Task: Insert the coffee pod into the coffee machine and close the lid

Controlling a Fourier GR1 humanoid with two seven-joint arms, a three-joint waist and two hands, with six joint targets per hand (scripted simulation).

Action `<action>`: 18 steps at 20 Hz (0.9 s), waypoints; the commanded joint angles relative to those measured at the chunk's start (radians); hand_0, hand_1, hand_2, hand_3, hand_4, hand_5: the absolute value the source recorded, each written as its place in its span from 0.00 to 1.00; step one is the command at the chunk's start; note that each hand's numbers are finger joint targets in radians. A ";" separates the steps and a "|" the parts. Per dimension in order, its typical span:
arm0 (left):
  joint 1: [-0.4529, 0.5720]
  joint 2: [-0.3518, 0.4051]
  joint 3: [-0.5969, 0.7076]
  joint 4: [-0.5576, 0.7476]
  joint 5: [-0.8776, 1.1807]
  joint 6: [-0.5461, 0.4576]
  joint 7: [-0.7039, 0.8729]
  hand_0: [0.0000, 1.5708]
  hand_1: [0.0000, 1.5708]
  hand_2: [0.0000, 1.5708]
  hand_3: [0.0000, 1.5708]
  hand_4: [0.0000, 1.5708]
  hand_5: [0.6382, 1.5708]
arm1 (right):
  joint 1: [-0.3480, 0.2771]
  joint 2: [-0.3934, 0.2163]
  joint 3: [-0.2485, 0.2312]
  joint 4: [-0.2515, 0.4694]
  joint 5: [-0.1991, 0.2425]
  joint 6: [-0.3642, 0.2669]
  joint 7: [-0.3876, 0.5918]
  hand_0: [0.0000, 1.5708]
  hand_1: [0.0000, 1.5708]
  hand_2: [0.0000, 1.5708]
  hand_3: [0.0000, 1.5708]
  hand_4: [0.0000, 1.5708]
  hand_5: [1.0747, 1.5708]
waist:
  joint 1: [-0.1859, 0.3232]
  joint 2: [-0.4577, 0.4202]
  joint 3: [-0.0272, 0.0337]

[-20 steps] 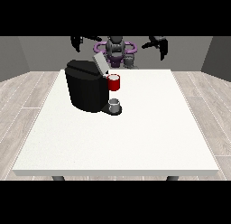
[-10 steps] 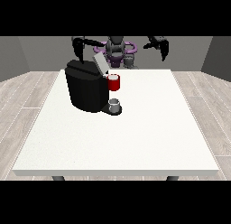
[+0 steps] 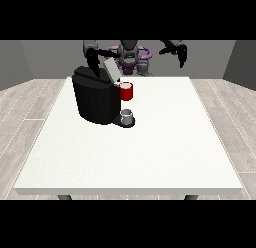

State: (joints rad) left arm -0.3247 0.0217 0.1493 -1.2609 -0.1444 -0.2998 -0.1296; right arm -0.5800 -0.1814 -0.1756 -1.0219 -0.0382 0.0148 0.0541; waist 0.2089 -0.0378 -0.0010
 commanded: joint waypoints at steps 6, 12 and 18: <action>0.101 0.077 0.041 -0.094 0.045 -0.005 -0.024 0.00 0.00 0.00 0.00 0.24 1.00 | -0.096 -0.028 0.014 0.013 -0.004 0.039 0.020 0.00 0.00 0.00 0.00 0.05 1.00 | -0.030 0.047 0.0009; 0.051 0.051 0.003 -0.160 0.031 0.055 0.095 0.00 0.00 0.00 0.00 0.20 1.00 | -0.151 0.003 0.056 0.058 0.040 0.019 -0.006 0.00 0.00 0.00 0.00 0.13 1.00 | -0.033 0.077 0.0012; 0.051 0.040 -0.008 -0.101 -0.007 0.089 0.048 0.00 0.00 0.00 0.00 0.22 1.00 | -0.275 0.047 0.131 0.013 0.097 -0.016 0.079 0.00 0.00 0.00 0.00 0.07 1.00 | -0.030 0.082 0.0005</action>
State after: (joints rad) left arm -0.2604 0.0689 0.1402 -1.3950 -0.1314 -0.2458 -0.0968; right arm -0.7860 -0.1917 -0.1132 -0.9781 0.0229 0.0101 0.1025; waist 0.1846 0.0584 0.0031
